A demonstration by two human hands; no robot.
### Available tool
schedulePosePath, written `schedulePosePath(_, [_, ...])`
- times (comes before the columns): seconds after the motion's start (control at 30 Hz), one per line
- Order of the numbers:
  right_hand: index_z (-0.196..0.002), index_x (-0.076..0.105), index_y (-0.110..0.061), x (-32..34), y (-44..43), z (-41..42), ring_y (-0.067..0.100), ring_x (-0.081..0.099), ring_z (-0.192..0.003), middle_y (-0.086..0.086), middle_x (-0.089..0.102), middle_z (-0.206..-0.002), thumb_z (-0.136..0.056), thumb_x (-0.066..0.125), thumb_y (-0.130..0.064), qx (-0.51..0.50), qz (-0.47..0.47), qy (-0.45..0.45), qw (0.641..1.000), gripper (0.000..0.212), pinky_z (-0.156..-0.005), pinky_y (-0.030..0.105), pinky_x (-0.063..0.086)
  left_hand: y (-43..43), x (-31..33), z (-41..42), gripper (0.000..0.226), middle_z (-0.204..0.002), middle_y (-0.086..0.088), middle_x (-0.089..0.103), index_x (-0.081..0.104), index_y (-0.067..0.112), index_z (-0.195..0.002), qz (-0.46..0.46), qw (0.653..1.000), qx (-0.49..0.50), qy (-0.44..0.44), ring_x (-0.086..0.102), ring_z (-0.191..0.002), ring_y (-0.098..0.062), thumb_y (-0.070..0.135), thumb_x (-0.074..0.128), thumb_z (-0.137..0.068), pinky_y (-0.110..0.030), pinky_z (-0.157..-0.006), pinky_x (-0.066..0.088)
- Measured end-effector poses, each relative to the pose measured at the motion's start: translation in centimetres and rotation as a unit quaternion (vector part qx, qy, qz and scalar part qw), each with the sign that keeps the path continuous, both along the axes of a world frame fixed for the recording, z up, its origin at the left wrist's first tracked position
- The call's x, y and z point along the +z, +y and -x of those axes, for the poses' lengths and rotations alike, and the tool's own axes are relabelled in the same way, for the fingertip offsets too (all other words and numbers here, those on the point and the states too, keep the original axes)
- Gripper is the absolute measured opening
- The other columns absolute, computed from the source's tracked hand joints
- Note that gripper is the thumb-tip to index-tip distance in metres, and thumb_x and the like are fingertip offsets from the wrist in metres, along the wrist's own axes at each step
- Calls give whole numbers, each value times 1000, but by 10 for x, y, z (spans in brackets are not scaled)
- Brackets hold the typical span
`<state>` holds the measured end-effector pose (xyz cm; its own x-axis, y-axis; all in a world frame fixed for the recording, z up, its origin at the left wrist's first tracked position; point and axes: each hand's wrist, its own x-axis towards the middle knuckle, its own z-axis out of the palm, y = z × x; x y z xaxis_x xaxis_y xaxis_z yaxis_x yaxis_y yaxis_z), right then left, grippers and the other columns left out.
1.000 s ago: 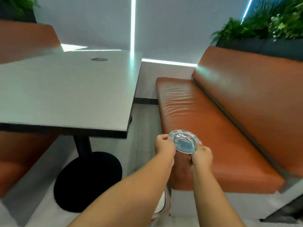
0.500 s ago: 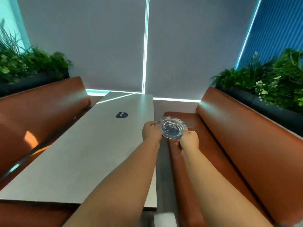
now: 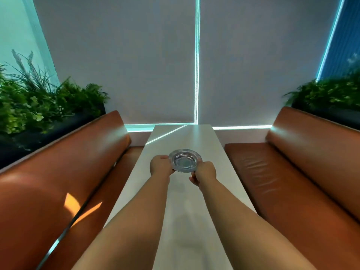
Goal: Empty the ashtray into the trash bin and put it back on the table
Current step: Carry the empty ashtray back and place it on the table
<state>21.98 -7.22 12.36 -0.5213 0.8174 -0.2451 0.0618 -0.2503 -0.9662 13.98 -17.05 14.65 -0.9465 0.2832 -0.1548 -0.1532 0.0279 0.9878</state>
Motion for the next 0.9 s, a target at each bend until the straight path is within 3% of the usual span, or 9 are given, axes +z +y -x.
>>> schedulePosePath(0.13, [-104, 55, -5, -3, 2, 52, 18, 55, -57, 14, 61, -81, -94, 46, -36, 0, -11, -5, 1000, 33, -41, 24, 49, 8, -11, 60, 34, -104, -31, 66, 66, -2, -101, 15, 1000, -4, 1, 65, -80, -35, -5, 66, -68, -45, -72, 61])
schedulePosePath(0.5, [-94, 56, -7, -23, 75, 139, 21, 57, -65, 14, 62, -77, -92, 51, -34, 19, -58, -50, 997, 27, -46, 27, 50, 67, -45, 142, 28, -103, -19, 67, 63, 7, -107, 18, 1000, 21, -3, 65, -79, -28, 3, 64, -80, -41, -75, 61])
schedulePosePath(0.7, [-79, 52, -7, -64, 137, 198, 18, 47, -52, 10, 54, -60, -92, 50, -39, 24, -64, -40, 997, 35, -44, 26, 48, 129, -89, 207, 16, -92, -15, 67, 63, 10, -99, 32, 999, 16, -16, 65, -79, -29, 7, 62, -83, -37, -66, 59])
schedulePosePath(0.8, [-79, 50, -4, -92, 166, 226, 18, 45, -46, 11, 53, -56, -91, 48, -47, 22, -63, -47, 997, 44, -41, 24, 46, 160, -119, 238, 8, -81, -8, 67, 61, 16, -87, 46, 999, 8, -8, 65, -74, -28, 8, 59, -85, -41, -70, 58])
schedulePosePath(0.9, [-76, 49, -5, -124, 194, 250, 20, 45, -45, 12, 52, -55, -89, 47, -53, 13, -74, -66, 995, 50, -41, 26, 45, 187, -150, 262, 7, -83, -10, 67, 62, 13, -88, 47, 999, -6, -8, 63, -71, -28, 8, 57, -87, -42, -71, 56])
